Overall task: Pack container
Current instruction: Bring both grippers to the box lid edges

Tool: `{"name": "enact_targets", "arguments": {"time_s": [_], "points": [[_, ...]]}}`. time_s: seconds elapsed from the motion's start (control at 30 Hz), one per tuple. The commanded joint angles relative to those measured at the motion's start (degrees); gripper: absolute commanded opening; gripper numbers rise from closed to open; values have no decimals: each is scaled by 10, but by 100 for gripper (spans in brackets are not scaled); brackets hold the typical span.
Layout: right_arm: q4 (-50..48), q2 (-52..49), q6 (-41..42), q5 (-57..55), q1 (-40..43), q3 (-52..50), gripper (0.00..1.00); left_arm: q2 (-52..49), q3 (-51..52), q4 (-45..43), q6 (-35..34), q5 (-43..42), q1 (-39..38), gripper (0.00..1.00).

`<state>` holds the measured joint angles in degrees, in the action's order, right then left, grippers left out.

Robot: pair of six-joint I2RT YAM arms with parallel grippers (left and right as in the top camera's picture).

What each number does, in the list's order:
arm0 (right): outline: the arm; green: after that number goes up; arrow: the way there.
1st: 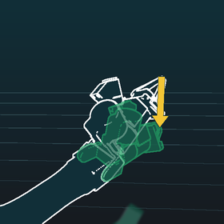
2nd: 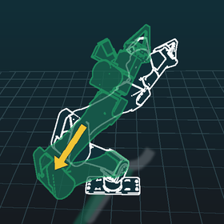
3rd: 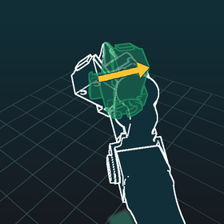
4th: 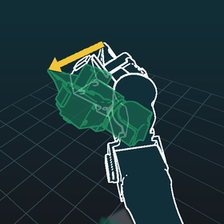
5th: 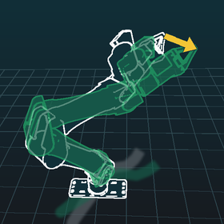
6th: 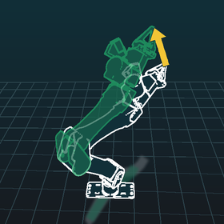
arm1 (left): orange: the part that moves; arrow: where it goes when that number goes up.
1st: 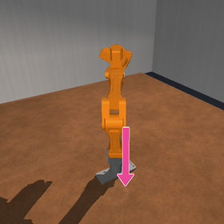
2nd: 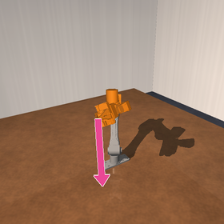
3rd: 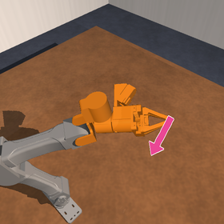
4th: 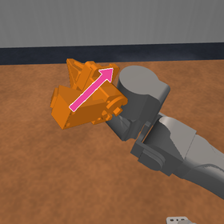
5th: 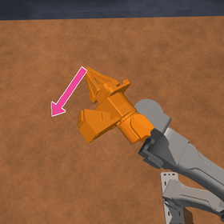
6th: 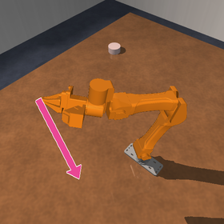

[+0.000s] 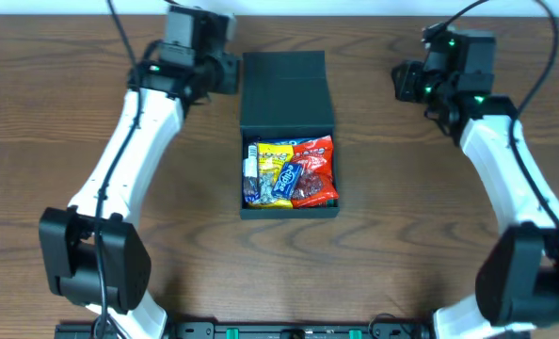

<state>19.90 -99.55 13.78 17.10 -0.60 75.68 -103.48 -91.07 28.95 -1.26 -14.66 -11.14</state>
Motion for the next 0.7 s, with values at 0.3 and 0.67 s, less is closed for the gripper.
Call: {"name": "enact_targets", "arguments": {"time_s": [0.3, 0.67], "points": [[-10, -92, 148, 39, -18, 2, 1, -32, -9, -55, 26, 76, 77, 6], [-99, -208, 200, 125, -66, 2, 1, -208, -9, -109, -131, -151, 98, 6]]}}
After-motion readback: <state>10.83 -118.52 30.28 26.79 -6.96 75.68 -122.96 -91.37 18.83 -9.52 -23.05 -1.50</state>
